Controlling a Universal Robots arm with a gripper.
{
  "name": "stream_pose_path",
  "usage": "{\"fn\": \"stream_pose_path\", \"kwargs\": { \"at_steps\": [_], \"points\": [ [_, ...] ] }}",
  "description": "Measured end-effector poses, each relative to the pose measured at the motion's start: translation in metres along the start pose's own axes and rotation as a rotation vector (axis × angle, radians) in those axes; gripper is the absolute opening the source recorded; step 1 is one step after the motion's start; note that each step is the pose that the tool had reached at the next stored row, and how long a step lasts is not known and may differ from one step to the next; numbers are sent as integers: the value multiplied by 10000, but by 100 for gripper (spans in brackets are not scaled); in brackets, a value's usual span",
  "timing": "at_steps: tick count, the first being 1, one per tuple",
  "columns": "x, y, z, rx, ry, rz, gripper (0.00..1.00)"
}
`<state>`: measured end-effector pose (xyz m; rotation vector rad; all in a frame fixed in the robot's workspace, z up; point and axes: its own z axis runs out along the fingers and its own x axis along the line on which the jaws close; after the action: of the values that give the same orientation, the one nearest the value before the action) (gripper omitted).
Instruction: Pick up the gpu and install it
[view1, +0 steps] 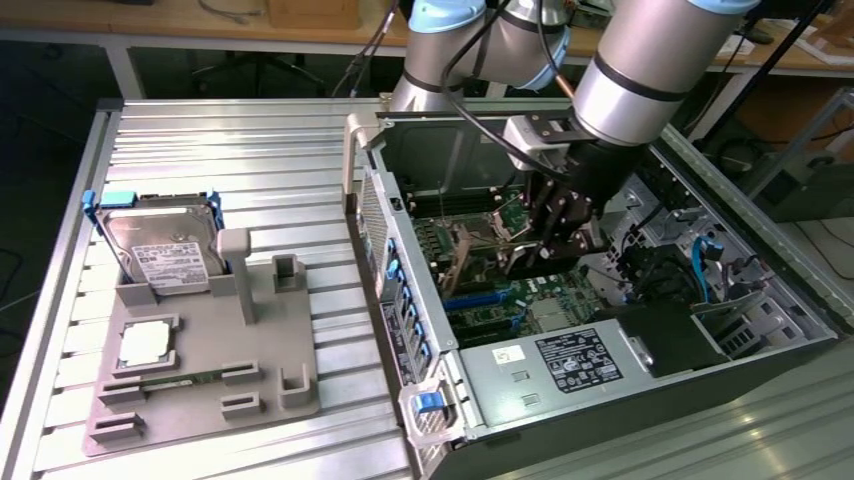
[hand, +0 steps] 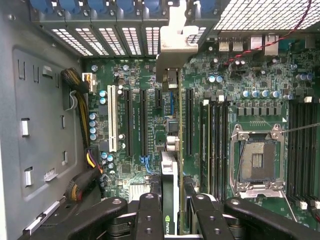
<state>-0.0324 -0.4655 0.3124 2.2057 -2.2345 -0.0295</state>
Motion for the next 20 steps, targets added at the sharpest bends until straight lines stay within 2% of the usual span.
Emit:
{"fn": "stream_pose_path", "kwargs": {
  "at_steps": [11,20],
  "points": [
    [1,48,21,6,1,0,27],
    [1,51,34,8,-1,0,27]
  ]
}}
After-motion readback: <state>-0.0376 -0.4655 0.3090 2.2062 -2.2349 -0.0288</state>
